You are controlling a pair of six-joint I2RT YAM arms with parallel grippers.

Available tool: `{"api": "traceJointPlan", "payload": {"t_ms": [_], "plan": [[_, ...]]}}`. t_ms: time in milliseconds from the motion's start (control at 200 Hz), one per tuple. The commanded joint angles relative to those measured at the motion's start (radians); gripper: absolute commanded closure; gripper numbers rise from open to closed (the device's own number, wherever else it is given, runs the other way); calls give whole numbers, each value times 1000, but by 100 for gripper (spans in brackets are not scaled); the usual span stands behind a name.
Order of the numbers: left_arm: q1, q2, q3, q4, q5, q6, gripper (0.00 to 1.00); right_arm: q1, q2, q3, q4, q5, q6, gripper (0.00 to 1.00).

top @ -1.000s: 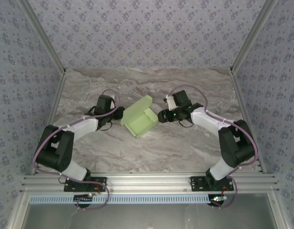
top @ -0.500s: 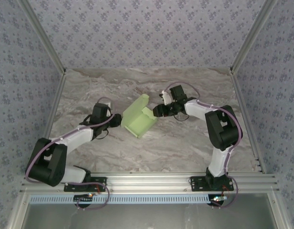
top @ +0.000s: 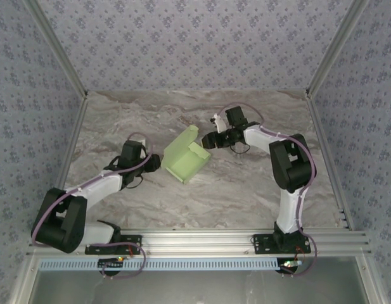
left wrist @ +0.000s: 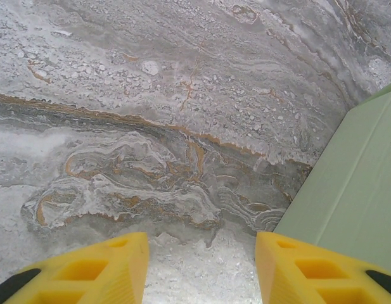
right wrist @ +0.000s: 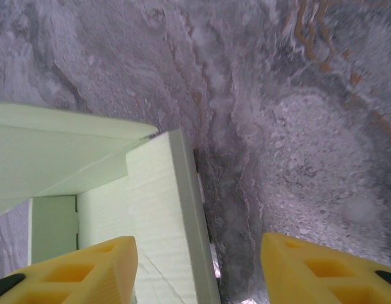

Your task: Fold the paper box

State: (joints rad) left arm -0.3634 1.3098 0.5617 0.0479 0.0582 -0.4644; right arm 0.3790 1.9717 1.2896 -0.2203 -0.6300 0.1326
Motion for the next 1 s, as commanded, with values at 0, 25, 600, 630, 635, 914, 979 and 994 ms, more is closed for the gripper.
{"api": "traceJointPlan", "payload": {"t_ms": [0,25,600,630,635,914,979,994], "plan": [[3,-24,-5,-10,-8,4,52,9,37,34,-53,-48,-32,47],[3,-23,-5,-10,-6,4,52,9,42,34,-53,-51,-32,48],[-3,-107,-123,-45,71,-58,52,63,29,-4,-65,37,-40,69],[-7,-114,-130,-36,91,-72,52,70,23,-9,-63,55,-38,70],[-7,-115,-131,-34,94,-75,52,69,23,-10,-63,58,-38,70],[-81,-158,-186,101,201,-231,52,152,-40,-51,-71,318,-21,80],[-97,-156,-187,117,191,-243,52,177,-53,-61,-73,399,-17,82],[-98,-155,-189,118,188,-244,52,182,-55,-63,-73,418,-17,82]]}}
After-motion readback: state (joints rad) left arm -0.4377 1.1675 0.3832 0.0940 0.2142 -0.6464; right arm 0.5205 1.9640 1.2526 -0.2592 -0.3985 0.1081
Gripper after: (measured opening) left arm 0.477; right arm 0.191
